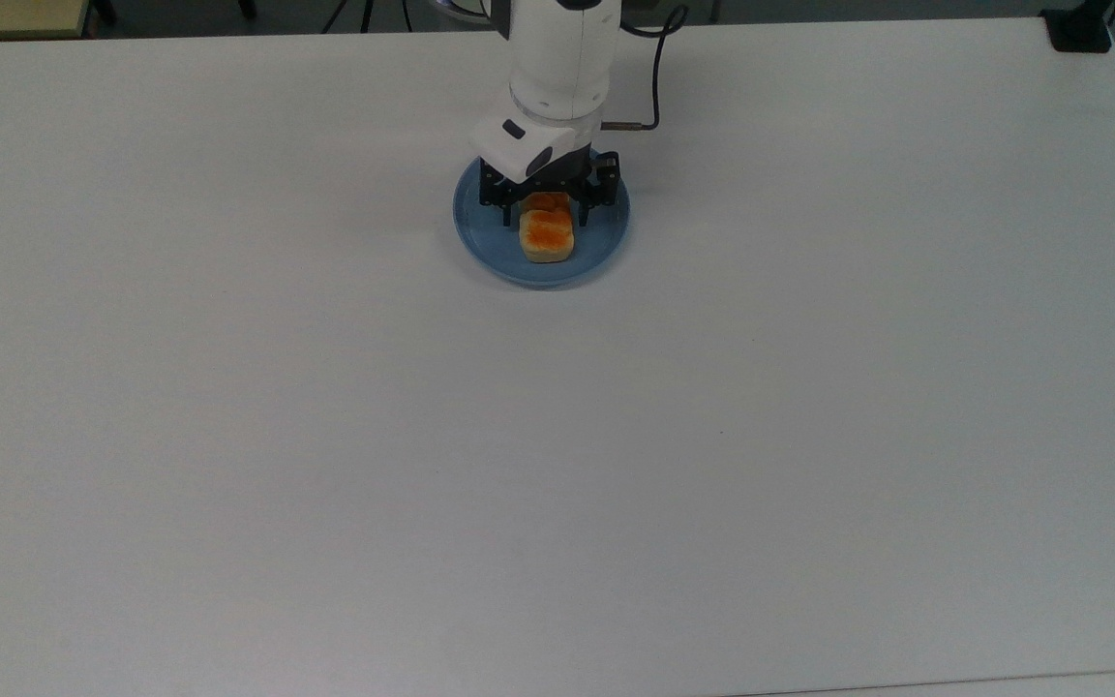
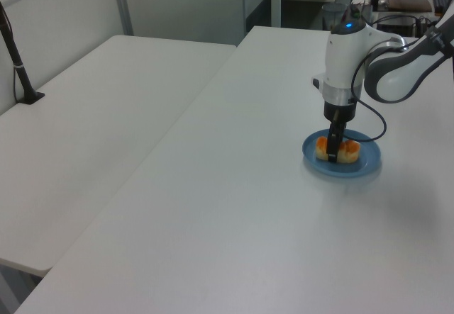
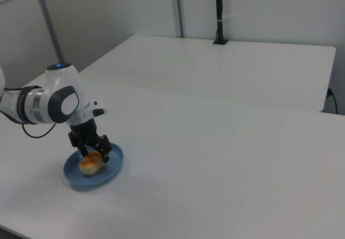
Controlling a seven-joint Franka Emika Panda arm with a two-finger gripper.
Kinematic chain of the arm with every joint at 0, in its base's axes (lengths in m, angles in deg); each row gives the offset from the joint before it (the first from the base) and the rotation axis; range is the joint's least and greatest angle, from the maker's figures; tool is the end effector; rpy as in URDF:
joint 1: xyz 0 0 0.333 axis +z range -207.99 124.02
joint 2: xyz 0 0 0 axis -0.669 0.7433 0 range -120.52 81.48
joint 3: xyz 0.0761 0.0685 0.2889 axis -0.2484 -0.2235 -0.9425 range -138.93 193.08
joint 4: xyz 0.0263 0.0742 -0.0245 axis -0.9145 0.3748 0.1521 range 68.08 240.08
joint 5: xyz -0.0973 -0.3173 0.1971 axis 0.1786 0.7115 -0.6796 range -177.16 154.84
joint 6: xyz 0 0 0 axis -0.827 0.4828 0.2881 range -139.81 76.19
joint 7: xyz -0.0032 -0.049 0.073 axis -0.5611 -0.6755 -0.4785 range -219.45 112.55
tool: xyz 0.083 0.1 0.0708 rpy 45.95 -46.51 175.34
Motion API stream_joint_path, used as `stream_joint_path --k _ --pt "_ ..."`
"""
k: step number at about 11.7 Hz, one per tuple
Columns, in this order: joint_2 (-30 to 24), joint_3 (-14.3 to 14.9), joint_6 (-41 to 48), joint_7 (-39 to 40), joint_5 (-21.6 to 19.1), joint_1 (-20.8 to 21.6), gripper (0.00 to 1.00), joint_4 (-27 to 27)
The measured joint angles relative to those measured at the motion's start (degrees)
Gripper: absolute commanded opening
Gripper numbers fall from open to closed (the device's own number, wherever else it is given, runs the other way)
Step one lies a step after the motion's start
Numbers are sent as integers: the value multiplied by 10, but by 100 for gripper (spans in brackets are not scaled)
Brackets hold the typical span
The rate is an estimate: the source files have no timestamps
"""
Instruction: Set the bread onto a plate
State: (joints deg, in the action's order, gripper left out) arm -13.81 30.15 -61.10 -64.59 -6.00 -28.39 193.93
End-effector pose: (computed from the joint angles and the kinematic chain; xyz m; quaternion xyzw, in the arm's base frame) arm 0.5172 0.0925 0.2716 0.9990 0.0271 0.0126 0.0322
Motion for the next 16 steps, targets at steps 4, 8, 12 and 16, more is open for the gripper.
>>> stream_joint_path --k 4,8,12,16 --pt "-31 3 146 -3 0 -2 100 -107" --pt "-42 6 314 -3 0 -20 100 -288" --pt "-42 6 444 82 -22 -72 100 -387" --pt "-50 1 476 114 -39 -96 100 -414"
